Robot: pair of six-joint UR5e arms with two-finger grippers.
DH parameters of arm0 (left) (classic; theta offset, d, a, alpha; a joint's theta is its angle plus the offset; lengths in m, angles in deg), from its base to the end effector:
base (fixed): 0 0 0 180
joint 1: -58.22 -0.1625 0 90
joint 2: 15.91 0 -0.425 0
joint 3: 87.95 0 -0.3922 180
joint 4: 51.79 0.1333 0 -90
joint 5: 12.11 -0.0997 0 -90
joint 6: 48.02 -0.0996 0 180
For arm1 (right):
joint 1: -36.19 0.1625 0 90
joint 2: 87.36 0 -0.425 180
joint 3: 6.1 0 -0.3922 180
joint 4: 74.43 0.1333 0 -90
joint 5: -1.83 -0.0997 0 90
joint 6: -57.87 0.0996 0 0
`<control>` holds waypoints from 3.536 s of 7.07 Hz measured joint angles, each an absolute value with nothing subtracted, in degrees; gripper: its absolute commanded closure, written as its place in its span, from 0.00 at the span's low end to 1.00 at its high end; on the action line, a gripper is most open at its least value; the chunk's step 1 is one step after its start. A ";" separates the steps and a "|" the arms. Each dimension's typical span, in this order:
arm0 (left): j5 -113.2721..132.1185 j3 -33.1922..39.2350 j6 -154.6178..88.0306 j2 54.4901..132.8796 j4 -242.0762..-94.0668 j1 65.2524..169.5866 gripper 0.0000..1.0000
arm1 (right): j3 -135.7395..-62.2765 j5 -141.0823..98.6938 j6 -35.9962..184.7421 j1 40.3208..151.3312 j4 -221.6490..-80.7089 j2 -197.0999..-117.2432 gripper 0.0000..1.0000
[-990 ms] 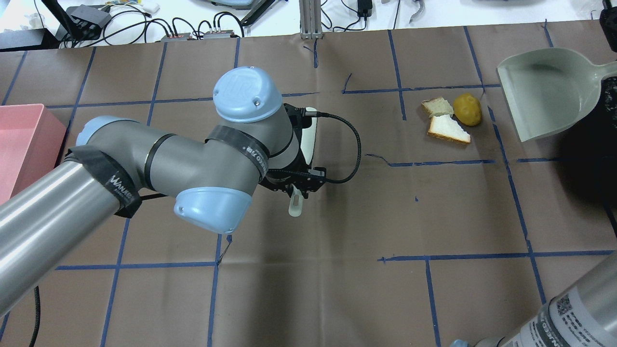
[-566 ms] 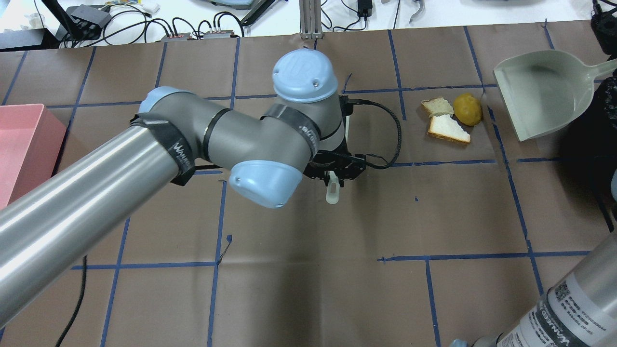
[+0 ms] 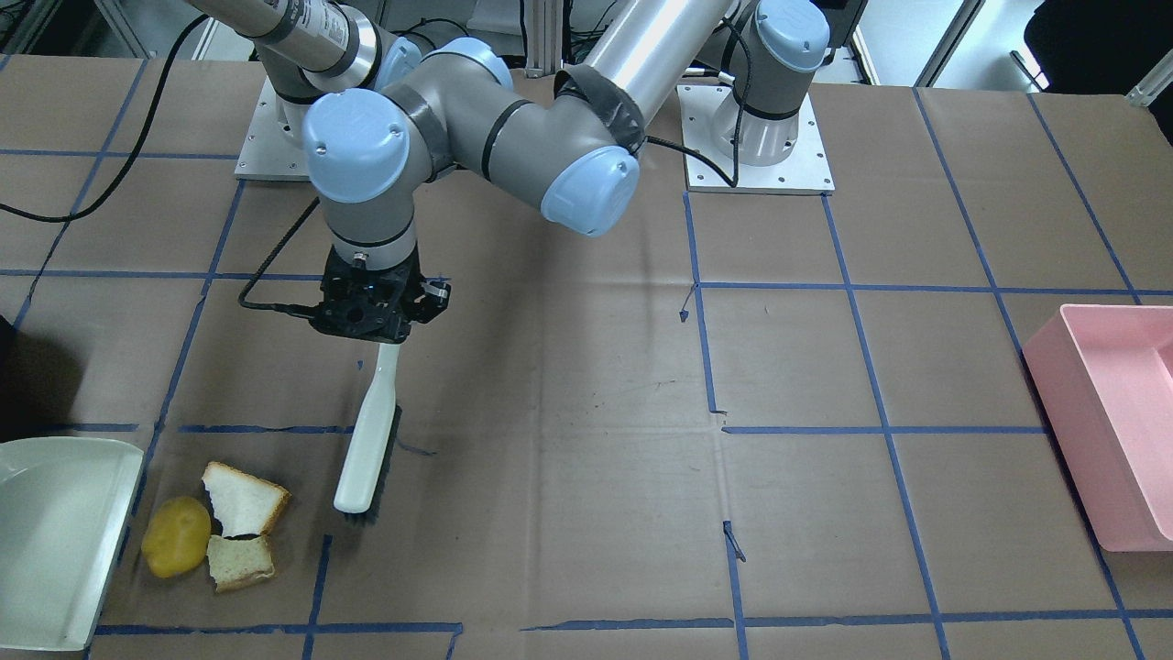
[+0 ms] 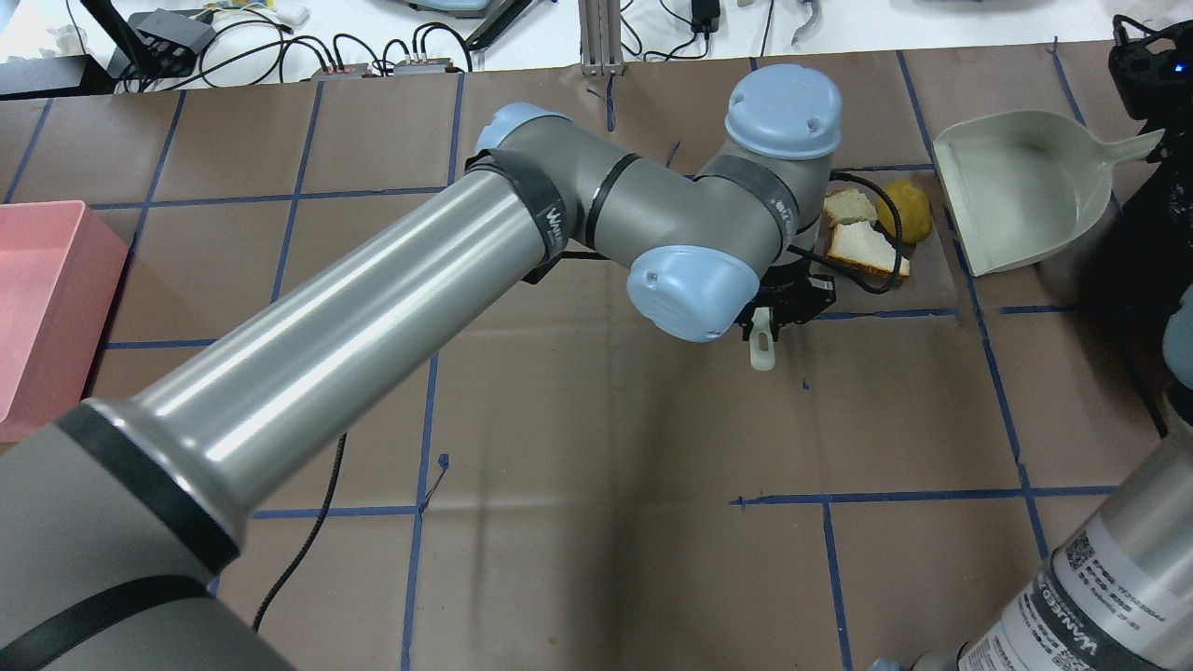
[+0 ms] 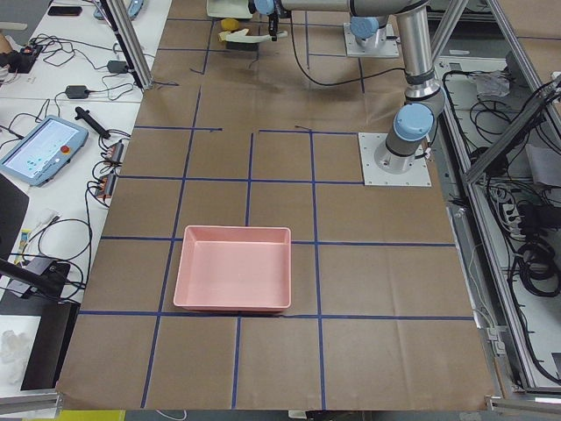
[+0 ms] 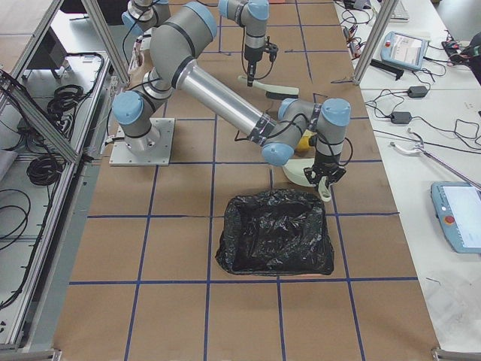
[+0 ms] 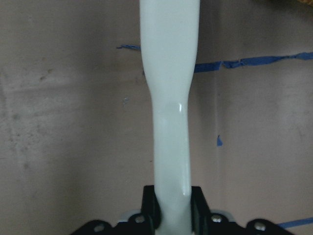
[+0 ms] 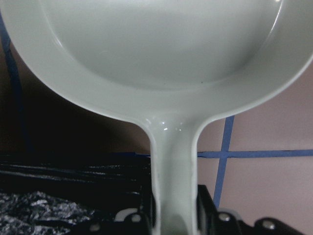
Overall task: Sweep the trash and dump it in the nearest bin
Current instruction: 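Sweep the potato and bread into the dustpan with the left gripper's brush, then sweep the remaining bread into the dustpan with the brush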
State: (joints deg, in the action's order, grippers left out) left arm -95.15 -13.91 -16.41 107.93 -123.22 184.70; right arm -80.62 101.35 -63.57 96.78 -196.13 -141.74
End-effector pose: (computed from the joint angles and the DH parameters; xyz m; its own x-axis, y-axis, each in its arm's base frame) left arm -0.5395 -0.4851 0.2974 -0.9906 0.0822 0.1095 0.0884 0.9947 0.0533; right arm -0.2582 -0.6960 0.2967 0.0292 -0.9958 0.0865 -0.9701 -0.0073 0.2428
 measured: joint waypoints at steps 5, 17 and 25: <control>-95.57 -36.00 -9.64 121.89 -134.47 188.35 1.00 | -81.25 99.34 -62.67 98.26 -195.62 -139.86 1.00; -99.49 -51.52 -2.32 133.56 -137.47 190.38 1.00 | -82.99 97.54 -62.54 98.42 -195.55 -140.34 1.00; -82.33 -57.11 -2.57 138.40 -126.60 192.84 1.00 | -83.09 97.45 -62.54 98.42 -195.55 -140.36 1.00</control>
